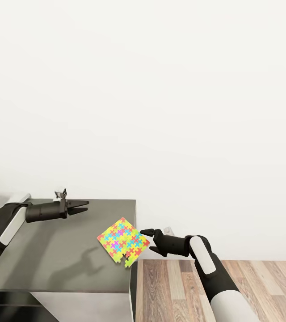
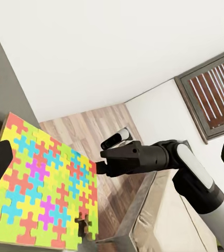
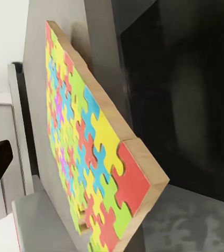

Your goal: Put all the toys in the child's room - the three board games (two on the bed and one on the table), the two jigsaw puzzles on the table, and the tennis ball on the table - inside the toy box on the table in the child's room.

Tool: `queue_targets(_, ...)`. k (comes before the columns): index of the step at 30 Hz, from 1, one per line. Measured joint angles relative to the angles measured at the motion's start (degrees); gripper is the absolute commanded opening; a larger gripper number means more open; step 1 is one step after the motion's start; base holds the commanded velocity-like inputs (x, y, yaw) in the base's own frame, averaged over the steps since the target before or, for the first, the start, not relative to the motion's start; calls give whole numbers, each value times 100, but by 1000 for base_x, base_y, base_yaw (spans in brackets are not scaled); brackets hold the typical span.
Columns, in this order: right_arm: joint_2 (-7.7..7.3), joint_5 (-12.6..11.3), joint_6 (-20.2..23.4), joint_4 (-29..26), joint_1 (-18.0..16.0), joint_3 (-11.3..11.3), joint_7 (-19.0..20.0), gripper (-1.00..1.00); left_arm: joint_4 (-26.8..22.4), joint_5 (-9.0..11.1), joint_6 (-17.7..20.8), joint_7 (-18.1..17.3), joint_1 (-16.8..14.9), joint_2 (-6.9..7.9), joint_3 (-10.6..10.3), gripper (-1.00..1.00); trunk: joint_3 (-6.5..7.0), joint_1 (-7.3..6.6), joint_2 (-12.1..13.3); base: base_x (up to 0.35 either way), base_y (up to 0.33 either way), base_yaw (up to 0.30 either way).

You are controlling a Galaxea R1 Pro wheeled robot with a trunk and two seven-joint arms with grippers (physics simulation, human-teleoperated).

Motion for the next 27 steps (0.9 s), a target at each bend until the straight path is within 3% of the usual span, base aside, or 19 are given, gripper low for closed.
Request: queue_targets(27,6,-2,0,0,0,0,2,100,-1,-2,2,-1,0,7,1,100,0,0,0,-8,21,0)
